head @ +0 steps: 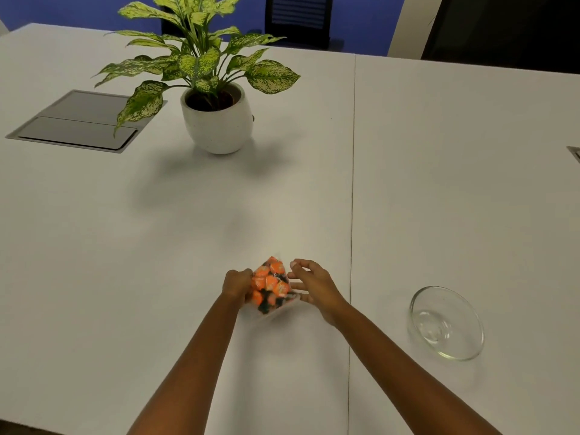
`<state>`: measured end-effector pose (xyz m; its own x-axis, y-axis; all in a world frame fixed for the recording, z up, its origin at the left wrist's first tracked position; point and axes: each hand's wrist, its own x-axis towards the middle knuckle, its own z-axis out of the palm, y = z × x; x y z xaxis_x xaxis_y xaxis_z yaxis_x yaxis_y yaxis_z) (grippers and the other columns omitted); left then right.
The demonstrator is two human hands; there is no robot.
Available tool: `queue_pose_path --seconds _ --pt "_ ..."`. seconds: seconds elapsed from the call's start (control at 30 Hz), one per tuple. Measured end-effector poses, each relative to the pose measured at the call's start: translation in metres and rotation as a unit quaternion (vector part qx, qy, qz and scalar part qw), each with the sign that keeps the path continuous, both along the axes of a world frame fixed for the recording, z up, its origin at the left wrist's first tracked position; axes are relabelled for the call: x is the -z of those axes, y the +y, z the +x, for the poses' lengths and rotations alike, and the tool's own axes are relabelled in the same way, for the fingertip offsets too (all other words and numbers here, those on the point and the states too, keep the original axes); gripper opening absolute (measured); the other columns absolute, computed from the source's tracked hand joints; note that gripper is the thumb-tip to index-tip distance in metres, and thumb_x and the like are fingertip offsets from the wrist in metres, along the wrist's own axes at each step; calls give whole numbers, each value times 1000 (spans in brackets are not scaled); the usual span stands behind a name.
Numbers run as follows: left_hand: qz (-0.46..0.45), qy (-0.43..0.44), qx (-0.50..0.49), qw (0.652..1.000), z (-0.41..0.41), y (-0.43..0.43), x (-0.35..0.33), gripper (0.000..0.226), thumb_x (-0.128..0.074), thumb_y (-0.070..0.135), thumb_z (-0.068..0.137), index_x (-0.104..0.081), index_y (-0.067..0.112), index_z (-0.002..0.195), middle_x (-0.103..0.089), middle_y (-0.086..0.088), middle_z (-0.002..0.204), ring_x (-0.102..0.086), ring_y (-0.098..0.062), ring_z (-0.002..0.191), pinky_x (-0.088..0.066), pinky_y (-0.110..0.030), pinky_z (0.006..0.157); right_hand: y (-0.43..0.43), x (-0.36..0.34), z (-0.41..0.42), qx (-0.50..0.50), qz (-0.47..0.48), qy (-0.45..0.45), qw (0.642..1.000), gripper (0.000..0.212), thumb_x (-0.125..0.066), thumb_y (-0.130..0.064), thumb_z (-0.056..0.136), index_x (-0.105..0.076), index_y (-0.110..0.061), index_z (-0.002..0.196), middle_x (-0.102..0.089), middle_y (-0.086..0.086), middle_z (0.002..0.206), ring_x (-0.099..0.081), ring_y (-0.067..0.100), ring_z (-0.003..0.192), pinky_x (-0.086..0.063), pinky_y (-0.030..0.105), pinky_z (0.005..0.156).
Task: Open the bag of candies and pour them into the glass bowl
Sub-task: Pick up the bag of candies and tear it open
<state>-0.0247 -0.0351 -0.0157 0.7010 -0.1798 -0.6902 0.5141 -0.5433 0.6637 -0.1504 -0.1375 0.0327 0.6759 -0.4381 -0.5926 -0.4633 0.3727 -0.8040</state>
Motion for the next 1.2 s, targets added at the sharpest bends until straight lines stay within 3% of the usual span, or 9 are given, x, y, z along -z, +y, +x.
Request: queue_pose_path --seconds 0.13,0.27,0.43,0.53,0.7,0.83,0.97,1.07,1.2 --pt "-138 120 -105 977 -13 -19 1 20 -35 -2 86 -53 -4 81 -52 -14 68 -56 -22 47 -47 -21 38 -3 -7 -17 -27 -35 3 999 51 -57 -36 85 -44 -12 128 -57 13 123 -58 26 108 -51 35 87" --pt "-215 196 -183 939 -38 -38 -14 28 -31 -3 91 -48 1 69 -52 -7 31 -44 -7 18 -36 -11 23 -7 -4 -26 40 -165 19 985 42 -66 -25 80 -53 -9 116 -63 6 93 -64 21 83 -56 39 85" --pt "-248 241 -197 917 -67 -52 -31 28 -35 -2 90 -47 2 66 -53 -11 54 -51 -15 44 -43 -14 27 -28 -13 -32 120 -215 0 969 9 -66 -8 79 -65 -4 87 -64 7 72 -61 18 66 -54 24 63" --pt "-197 208 -118 951 -78 -55 -33 18 -38 11 94 -47 3 81 -47 -11 69 -44 -18 56 -47 -18 34 -42 -21 -36 120 -239 -5 964 8 -64 -6 81 -67 1 83 -62 8 71 -58 14 60 -52 14 52" --pt "-146 -55 -20 988 -90 -60 -41 5 -46 13 91 -49 8 90 -51 -8 82 -48 -14 62 -43 -25 56 -57 -20 -47 73 -294 41 952 18 -56 -5 85 -67 9 82 -67 24 80 -59 24 72 -53 39 73" --pt "-216 -42 129 967 -105 -74 -61 22 -49 26 92 -55 5 91 -60 -4 73 -59 -15 63 -53 -20 56 -56 -21 -63 27 -315 44 948 18 -58 -8 83 -68 7 84 -66 15 74 -61 23 65 -55 33 67" --pt "-149 -125 170 966 -113 -81 -58 28 -58 32 86 -57 4 80 -64 -10 75 -66 -27 67 -57 -39 74 -50 -20 -69 -2 -351 41 935 18 -60 -9 82 -64 2 69 -61 11 63 -56 18 55 -52 23 59" --pt "-138 -136 185 963 -114 -82 -57 28 -56 22 88 -51 11 63 -59 -5 63 -60 -17 53 -57 -33 65 -46 -16 -72 -23 -377 42 925 29 -60 -12 83 -53 -16 56 -54 -2 54 -52 8 50 -43 7 49" --pt "-199 -31 148 968 -114 -80 -58 26 -54 14 89 -53 7 64 -61 -6 66 -60 -17 55 -54 -19 51 -50 -14 -79 -6 -314 34 949 25 -67 -18 80 -56 -20 58 -59 -3 59 -58 10 55 -50 17 57"
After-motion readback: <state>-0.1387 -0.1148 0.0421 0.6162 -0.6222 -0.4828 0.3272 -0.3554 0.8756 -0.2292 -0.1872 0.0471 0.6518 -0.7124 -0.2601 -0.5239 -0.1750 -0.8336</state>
